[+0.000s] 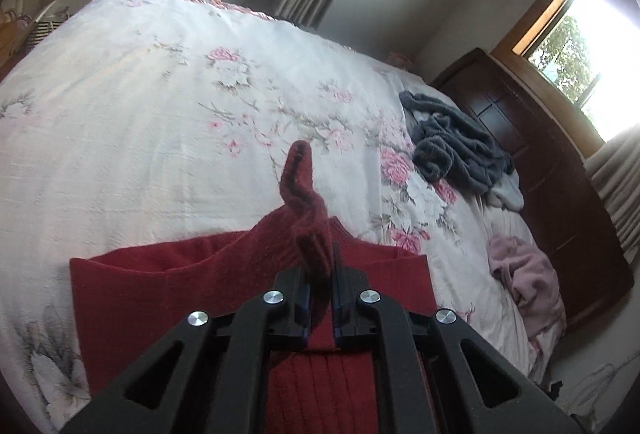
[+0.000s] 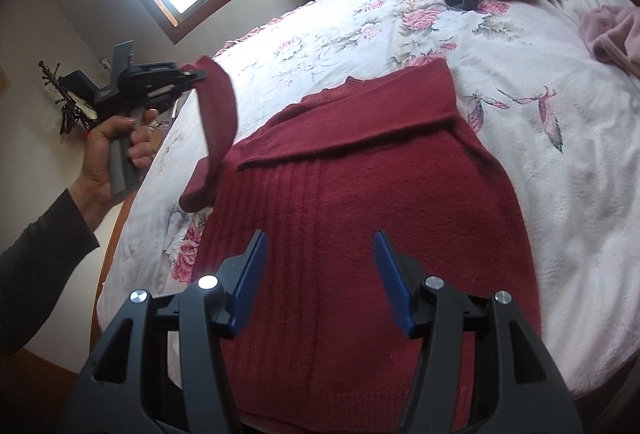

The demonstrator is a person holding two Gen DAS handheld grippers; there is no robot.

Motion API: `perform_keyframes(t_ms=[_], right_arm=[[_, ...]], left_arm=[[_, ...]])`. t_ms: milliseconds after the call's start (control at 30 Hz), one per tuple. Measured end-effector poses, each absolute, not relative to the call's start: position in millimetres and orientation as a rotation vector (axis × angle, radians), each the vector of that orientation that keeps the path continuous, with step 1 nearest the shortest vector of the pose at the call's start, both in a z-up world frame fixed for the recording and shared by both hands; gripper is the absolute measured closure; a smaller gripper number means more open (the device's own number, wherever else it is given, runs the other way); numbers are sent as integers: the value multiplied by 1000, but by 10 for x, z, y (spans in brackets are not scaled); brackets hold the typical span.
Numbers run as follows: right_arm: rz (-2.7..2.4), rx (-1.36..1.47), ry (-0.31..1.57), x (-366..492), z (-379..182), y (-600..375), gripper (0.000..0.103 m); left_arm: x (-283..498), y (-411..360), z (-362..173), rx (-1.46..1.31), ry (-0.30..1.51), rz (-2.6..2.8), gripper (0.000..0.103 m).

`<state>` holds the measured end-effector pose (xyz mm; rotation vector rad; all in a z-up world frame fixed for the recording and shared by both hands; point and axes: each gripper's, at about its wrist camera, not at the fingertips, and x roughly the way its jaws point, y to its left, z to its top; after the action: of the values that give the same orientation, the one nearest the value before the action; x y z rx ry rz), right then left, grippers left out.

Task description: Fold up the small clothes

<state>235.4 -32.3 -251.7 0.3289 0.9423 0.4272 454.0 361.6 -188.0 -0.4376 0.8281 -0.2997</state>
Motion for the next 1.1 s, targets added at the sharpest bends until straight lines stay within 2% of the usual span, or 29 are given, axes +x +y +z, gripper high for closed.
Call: perform_keyframes(t_ms=[167,233,267,300,333,367,467,567,600,700,900,1100], right_arm=[[425,341,961,2531,-2619,-386,47],[428,359,972,2641,-2653,-422,43],[436,364,983,2719,-2679,-429,35],[443,365,996,2790,-2704,-431,31],[448,365,1013,2897,-2732,-427,30],[457,372,1023,2988,-2750,-424,29],[506,453,1067,3360,-2826,-427,28],[565,610,1139,3870,-3009,-386,33],[587,648,1170,4045,-3085,-333,43],[636,782,1277,4596,-3411,-130,54],[529,708,1402,5219,-3884,288,52],[494,699,1488,5387,-4081,490,51]], left_arm=[[4738,3185,-2421,-423,930,-349,96],[4788,3034,-2590,-410,969,-374,95],[4804,2984,-2655,-409,991,-387,91],[4790,2928,-2764,-400,1017,-396,81],[4769,2912,-2821,-391,1027,-389,73],[4730,2924,-2867,-388,1031,-379,60],[4485,3172,-2904,-483,1010,-365,55],[4083,3510,-2918,-614,973,-334,46],[3915,3602,-2943,-633,967,-317,45],[3394,3785,-3076,-686,975,-287,41],[2588,3913,-3400,-797,1032,-254,39],[2274,3938,-3631,-856,1076,-257,39]])
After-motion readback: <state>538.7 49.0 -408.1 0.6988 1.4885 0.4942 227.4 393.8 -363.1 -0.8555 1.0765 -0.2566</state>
